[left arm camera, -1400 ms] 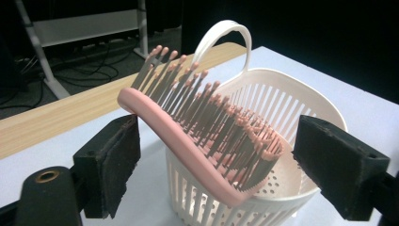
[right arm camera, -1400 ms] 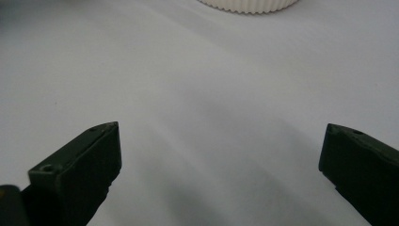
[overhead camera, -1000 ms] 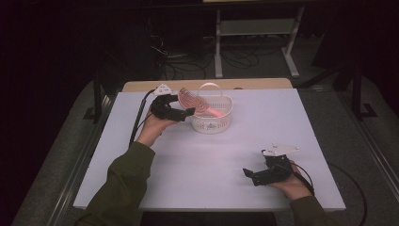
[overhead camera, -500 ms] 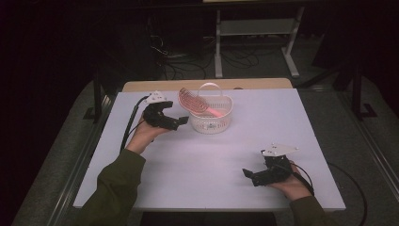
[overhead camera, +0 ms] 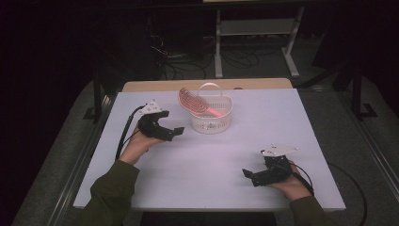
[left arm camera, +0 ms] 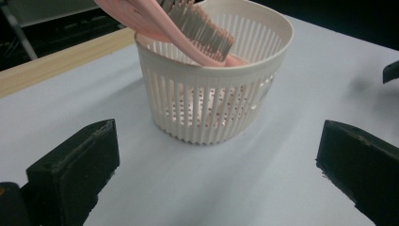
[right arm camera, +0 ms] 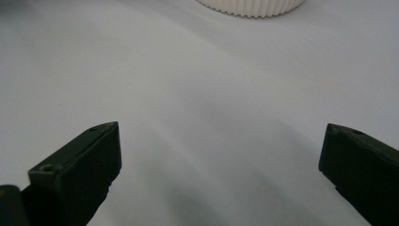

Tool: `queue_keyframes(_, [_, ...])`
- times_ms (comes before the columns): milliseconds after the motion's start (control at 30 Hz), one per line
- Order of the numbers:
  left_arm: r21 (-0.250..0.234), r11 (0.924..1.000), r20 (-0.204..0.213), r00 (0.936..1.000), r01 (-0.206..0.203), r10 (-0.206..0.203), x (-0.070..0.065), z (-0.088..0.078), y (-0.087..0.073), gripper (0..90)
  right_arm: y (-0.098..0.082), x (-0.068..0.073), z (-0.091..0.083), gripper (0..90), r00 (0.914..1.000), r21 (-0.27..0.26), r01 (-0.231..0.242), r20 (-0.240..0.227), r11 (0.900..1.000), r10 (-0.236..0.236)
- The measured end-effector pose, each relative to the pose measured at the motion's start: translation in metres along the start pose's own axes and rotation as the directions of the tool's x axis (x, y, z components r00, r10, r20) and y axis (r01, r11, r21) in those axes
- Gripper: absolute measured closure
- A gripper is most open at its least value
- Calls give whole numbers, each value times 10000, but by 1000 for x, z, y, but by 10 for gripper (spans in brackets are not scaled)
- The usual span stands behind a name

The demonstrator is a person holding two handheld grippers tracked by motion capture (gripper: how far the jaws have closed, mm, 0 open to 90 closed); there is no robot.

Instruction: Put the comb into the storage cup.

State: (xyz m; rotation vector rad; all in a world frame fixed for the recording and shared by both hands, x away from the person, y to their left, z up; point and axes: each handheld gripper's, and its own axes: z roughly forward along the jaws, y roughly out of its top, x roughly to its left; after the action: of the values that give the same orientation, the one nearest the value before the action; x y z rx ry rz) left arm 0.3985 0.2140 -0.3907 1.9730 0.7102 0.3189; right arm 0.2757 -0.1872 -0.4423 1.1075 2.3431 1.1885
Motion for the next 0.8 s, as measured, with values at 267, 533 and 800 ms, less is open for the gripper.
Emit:
queue_keyframes(267, [214, 9995, 66, 9997, -217, 216, -10, -10, -9, 0, 0, -1, -1, 0, 10000, -17, 1, -4, 10000, -1])
queue_keyframes(533, [648, 9971, 192, 9991, -390, 378, -20, -21, -23, 0, 0, -2, -1, 0, 10000, -22, 10, -68, 10000, -10])
queue_keyframes(800, [800, 9959, 279, 9988, -429, 408, -27, -35, -38, 0, 0, -2, -1, 0, 10000, -17, 42, -76, 10000, -42])
